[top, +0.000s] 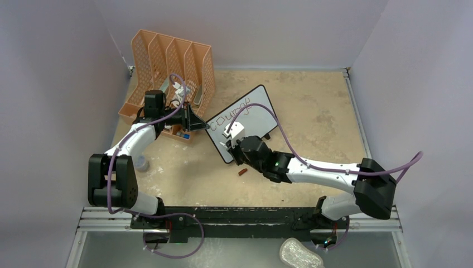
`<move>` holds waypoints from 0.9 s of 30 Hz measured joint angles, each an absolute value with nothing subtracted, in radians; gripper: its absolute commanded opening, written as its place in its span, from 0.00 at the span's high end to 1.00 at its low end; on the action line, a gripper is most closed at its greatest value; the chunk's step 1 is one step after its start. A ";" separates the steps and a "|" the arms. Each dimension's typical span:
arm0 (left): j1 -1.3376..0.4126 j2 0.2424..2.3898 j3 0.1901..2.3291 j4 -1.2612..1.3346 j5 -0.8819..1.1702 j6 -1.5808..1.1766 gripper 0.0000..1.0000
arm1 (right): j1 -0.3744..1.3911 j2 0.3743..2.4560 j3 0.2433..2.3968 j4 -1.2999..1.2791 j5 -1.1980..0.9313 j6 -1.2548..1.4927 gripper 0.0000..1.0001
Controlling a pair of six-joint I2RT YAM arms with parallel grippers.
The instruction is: Write a sentence on the whiteboard
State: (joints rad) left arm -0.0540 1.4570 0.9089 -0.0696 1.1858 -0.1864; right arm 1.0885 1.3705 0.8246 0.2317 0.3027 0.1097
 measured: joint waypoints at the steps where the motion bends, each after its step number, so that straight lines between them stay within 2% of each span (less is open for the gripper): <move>1: -0.054 1.457 0.909 -0.070 1.186 -0.186 1.00 | 1.089 1.375 0.826 0.231 0.303 0.110 1.00; 27: -0.054 1.457 0.909 -0.070 1.184 -0.186 1.00 | 1.093 1.396 0.839 0.215 0.355 0.114 1.00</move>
State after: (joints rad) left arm -0.0540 1.4570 0.9089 -0.0700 1.1843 -0.1856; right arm 1.0935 1.3960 0.8394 0.2146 0.3546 0.1143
